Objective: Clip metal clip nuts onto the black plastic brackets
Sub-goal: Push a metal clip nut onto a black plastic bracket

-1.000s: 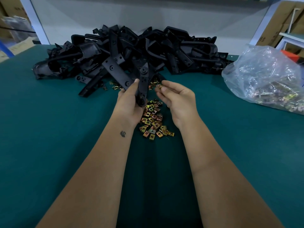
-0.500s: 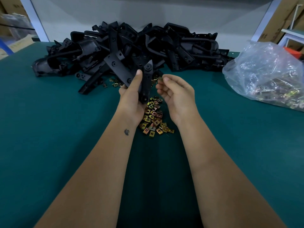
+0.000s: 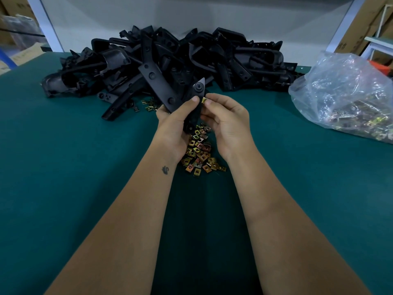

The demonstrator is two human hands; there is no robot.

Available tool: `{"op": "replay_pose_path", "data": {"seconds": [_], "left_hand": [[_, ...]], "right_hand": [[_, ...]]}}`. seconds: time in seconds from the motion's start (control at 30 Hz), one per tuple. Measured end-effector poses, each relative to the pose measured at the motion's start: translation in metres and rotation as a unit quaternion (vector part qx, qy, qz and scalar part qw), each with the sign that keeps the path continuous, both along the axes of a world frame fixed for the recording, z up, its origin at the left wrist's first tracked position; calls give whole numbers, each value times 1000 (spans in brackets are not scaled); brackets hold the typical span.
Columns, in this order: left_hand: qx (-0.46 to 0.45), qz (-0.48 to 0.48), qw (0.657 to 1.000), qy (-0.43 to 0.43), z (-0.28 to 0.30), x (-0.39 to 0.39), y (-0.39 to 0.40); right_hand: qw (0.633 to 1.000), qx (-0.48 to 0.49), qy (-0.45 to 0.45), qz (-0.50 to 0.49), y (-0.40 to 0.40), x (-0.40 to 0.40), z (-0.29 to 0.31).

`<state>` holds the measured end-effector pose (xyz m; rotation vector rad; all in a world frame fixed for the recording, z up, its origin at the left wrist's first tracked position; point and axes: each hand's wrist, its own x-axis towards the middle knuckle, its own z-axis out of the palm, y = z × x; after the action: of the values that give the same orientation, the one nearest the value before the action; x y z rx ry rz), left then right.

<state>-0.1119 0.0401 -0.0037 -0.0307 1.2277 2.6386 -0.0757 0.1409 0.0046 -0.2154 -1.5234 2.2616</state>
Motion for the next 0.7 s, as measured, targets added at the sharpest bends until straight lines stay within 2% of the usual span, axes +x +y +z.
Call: {"op": "replay_pose_path", "data": {"seconds": [0.33, 0.7], "left_hand": [[-20, -12, 999, 26, -2, 0, 1], [-30, -7, 999, 20, 2, 3, 1]], "right_hand": [[1000, 16, -14, 2, 1, 0, 1], [998, -43, -14, 38, 2, -1, 1]]}}
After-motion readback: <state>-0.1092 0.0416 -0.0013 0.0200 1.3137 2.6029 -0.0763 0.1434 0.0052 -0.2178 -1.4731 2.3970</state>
